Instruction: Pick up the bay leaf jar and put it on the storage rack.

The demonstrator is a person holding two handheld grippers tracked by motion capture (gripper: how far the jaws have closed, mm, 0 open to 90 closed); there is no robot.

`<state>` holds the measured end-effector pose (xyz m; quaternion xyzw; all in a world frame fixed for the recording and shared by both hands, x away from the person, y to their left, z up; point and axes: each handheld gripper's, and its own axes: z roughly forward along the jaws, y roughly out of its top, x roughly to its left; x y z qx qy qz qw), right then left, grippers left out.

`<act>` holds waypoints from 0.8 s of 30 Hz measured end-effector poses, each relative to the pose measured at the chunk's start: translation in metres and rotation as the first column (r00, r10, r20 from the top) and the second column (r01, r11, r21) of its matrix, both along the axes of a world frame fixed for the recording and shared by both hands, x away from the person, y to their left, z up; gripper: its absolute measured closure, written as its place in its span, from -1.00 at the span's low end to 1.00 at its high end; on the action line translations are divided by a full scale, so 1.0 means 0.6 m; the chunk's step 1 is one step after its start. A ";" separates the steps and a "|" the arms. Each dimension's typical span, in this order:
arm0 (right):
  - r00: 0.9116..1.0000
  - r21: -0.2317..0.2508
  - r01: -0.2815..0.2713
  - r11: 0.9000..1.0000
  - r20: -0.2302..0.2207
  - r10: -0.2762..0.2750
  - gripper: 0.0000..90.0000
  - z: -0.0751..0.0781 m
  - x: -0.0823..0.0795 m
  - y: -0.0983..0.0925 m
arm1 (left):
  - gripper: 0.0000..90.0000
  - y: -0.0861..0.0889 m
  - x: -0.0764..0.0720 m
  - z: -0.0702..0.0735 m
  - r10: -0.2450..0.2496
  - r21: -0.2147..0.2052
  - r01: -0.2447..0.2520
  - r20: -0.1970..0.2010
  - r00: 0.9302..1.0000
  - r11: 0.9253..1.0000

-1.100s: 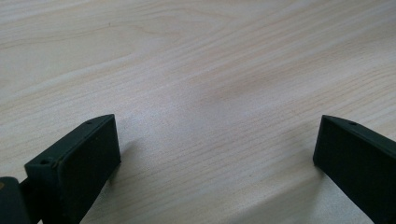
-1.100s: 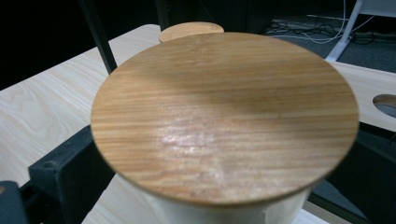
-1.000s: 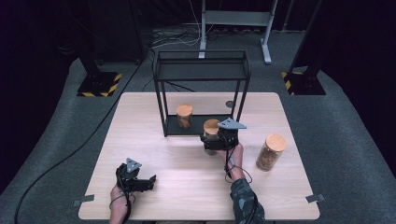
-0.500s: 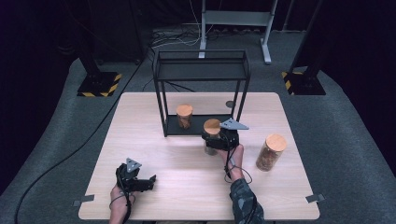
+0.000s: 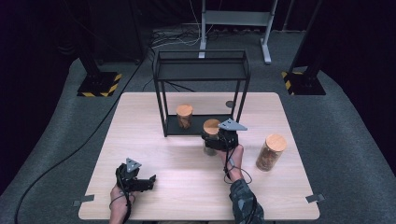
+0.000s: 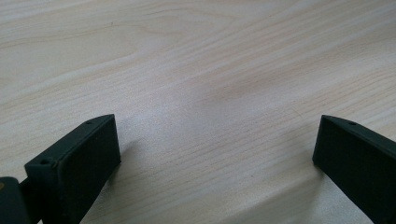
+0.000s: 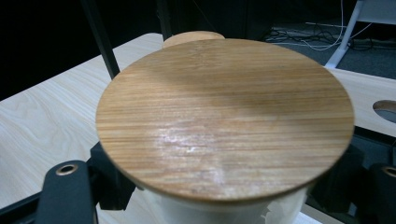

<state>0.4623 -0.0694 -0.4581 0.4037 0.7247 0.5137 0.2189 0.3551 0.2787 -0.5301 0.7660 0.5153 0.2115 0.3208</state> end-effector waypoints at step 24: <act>1.000 -0.018 0.002 1.000 0.009 -0.002 -0.48 0.018 0.001 -0.005 | -1.00 0.000 0.001 0.000 0.001 -0.002 -0.001 0.001 1.000 1.000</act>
